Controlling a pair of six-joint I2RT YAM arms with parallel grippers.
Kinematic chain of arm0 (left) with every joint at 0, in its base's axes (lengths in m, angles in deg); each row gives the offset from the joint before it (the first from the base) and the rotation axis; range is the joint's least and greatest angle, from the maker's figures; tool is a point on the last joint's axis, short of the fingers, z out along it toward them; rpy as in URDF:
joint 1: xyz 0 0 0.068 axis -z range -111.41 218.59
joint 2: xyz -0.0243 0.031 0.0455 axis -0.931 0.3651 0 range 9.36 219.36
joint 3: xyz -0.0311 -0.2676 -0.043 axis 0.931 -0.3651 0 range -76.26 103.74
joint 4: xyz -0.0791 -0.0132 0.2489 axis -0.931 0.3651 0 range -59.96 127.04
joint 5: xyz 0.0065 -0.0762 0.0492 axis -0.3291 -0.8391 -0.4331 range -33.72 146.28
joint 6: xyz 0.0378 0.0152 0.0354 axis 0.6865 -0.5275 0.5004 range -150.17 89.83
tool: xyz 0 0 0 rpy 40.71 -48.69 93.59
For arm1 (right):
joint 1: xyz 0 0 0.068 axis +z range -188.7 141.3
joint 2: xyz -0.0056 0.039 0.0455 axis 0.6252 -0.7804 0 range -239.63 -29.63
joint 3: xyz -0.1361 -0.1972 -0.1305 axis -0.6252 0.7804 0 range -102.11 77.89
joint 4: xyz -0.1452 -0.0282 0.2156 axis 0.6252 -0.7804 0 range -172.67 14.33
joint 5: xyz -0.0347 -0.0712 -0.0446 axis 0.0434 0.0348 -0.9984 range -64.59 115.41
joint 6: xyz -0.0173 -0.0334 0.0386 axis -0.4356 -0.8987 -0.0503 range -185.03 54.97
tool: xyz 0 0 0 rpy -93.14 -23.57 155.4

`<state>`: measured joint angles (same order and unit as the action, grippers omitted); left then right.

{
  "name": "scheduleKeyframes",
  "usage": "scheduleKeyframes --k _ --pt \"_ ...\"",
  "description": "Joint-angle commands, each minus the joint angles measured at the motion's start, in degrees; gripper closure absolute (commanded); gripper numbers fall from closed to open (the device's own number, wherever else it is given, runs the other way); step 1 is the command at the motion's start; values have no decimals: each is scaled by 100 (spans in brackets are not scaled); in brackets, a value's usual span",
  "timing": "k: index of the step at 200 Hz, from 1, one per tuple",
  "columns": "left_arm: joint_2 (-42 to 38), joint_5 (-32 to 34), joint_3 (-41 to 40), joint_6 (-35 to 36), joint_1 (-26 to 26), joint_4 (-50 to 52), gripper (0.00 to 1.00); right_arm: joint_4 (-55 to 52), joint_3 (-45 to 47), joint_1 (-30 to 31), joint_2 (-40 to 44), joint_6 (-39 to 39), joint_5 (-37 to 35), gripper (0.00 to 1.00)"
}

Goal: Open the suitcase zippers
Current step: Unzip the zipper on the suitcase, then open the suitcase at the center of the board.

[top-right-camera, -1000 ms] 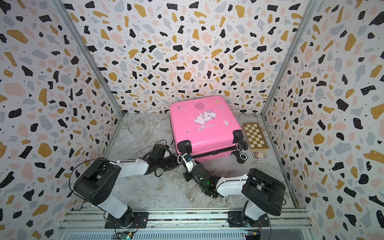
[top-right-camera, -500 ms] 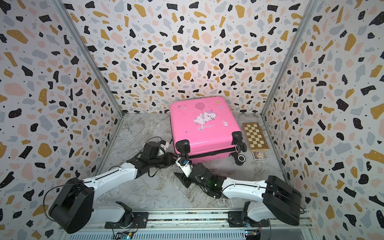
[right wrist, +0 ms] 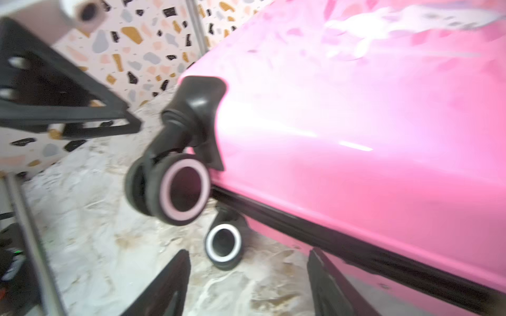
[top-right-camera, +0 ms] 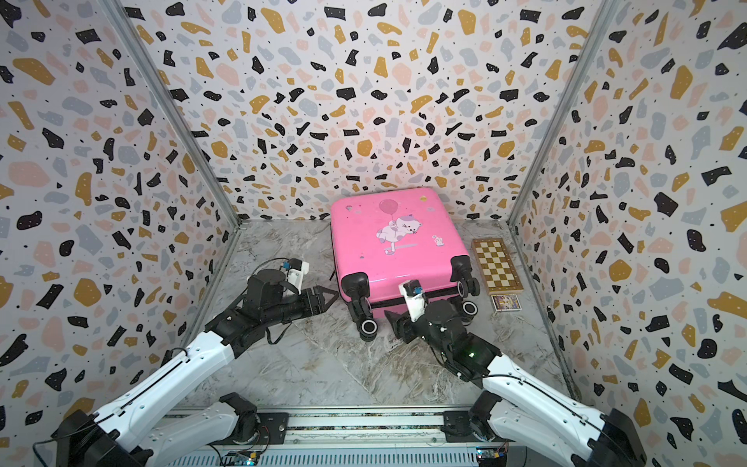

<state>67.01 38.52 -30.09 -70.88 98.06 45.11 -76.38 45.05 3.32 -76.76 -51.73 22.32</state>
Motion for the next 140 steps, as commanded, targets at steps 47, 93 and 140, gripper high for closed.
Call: scheduleKeyframes --k 47,93,140 --pt "-95 493 763 580 478 942 6 -1211 -1028 -2514 24 216 613 0" --pt "105 424 636 640 489 868 4 -1431 -1477 -3531 -566 290 512 0" --pt "145 410 590 686 489 828 4 -1446 -1436 -4062 -978 114 1192 0"
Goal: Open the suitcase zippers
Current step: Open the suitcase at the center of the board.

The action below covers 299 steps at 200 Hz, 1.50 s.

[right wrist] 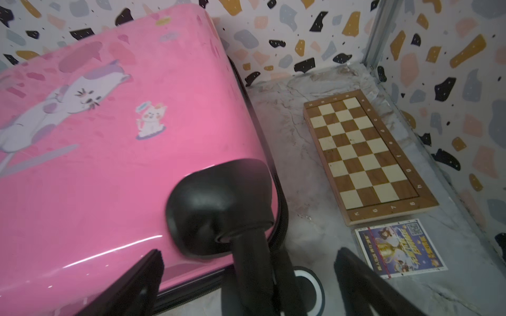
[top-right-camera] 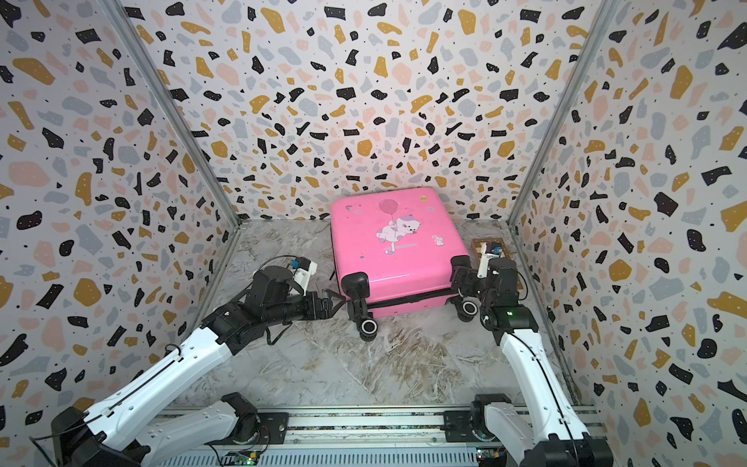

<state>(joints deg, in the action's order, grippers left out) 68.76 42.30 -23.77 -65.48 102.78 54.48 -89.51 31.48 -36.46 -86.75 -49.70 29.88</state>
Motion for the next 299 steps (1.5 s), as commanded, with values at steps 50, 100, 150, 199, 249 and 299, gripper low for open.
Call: scheduleKeyframes --k 50,100,150,199,249,299 --pt "45 41 16 217 0 -136 3 142 250 -84 11 -75 927 0" --pt "141 -184 -31 145 -207 -264 2 287 569 -79 -72 -40 1384 10" --pt "325 -589 68 116 -729 -400 2 325 633 -57 -112 -48 1489 30" --pt "967 -1125 406 -49 -1401 -804 3 382 693 -70 7 57 1367 76" --pt "1958 -1564 845 -151 -1820 -1021 15 261 588 -81 867 247 1446 93" --pt "3020 -1788 1393 -211 -1832 -1175 27 -9 41 -77 1733 375 1849 100"
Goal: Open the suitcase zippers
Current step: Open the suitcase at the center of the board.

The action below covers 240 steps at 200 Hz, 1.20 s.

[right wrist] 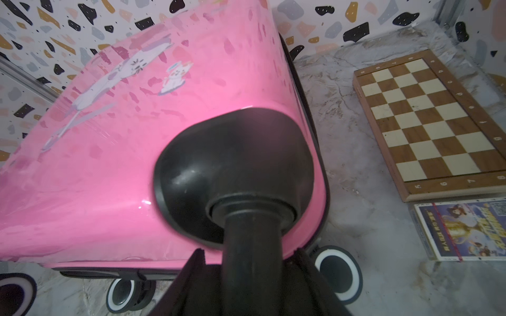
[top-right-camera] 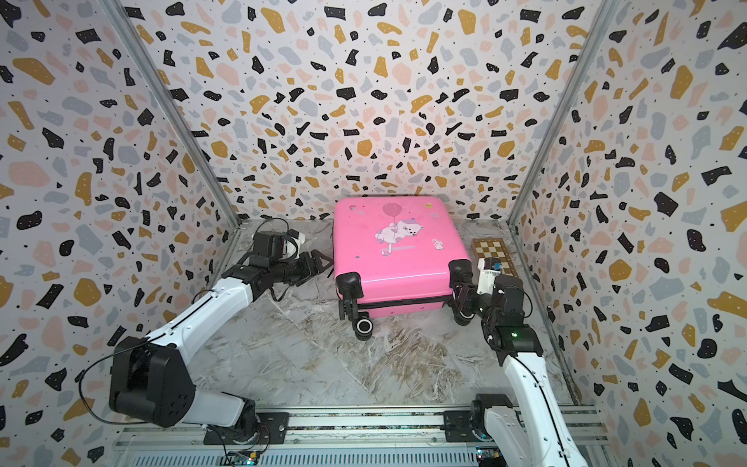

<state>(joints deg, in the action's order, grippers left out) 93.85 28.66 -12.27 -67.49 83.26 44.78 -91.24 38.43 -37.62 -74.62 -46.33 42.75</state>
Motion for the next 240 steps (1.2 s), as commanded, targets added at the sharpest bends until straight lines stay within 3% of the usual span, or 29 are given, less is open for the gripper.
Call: scheduleKeyframes --k 1,55,110,139,172,199,240 --pt "531 -435 258 -20 121 -211 27 157 -670 35 528 42 570 100" --pt "1297 -490 916 -68 522 -217 37 -167 -1667 41 820 81 1030 100" --pt "1714 -418 1160 -77 1053 -288 38 60 -2603 44 636 415 2056 100" --pt "1977 -427 1518 -70 1094 -194 39 700 -2663 72 632 991 2758 100" --pt "2102 -340 1986 49 1051 56 39 1508 -2350 382 681 1615 2974 100" --pt "2091 -354 2227 46 853 171 39 1786 -2129 1611 487 1563 2269 100" --pt "1797 -485 2203 -15 338 207 39 1635 -2397 4995 -378 362 -417 100"
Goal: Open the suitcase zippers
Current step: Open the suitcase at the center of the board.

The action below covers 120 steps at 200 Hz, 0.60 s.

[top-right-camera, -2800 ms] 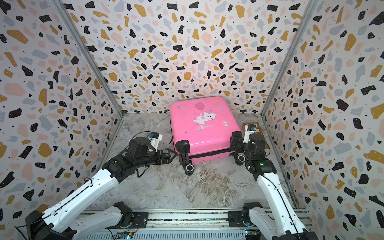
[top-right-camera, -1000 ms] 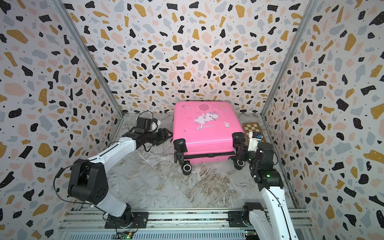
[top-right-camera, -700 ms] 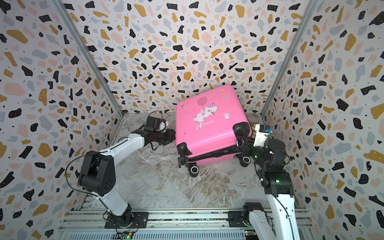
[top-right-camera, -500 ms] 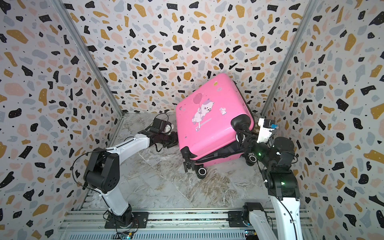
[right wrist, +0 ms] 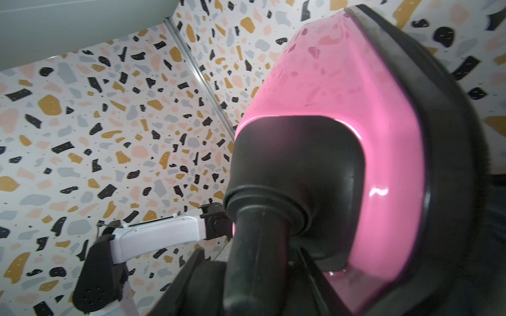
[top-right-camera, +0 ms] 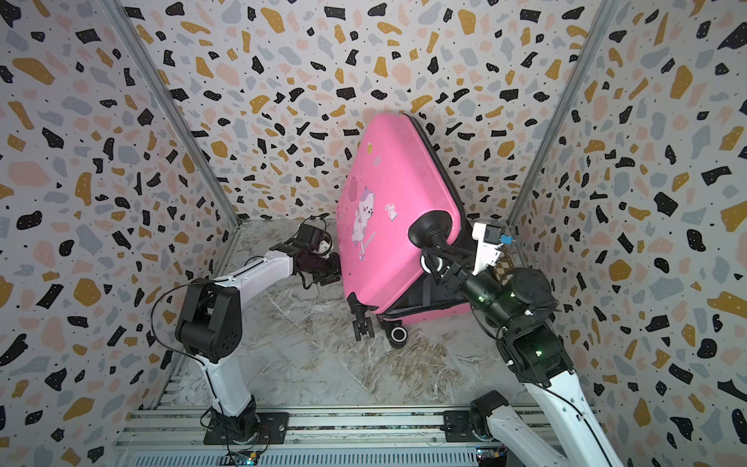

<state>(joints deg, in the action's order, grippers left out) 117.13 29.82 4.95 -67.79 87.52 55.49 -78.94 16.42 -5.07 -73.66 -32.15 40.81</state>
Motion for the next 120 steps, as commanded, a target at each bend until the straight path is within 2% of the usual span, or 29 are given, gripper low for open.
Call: scheduleKeyframes --k 1,17,33,82,120 --pt "-538 -608 482 13 -99 -861 39 410 -206 1830 -496 -1082 -297 100" --pt "-684 -740 426 -39 -342 -870 39 552 -323 2737 -868 -1351 -1217 100" --pt "-882 -855 340 -94 -578 -880 39 773 -398 3194 -1230 -1393 -1654 100" --pt "-1637 -1347 99 -550 -1198 -1173 37 1546 -435 3858 -2183 -1359 -2422 100" --pt "-2667 -1467 3 -816 -1340 -1241 34 1955 -418 3996 -2825 -1244 -2543 100"
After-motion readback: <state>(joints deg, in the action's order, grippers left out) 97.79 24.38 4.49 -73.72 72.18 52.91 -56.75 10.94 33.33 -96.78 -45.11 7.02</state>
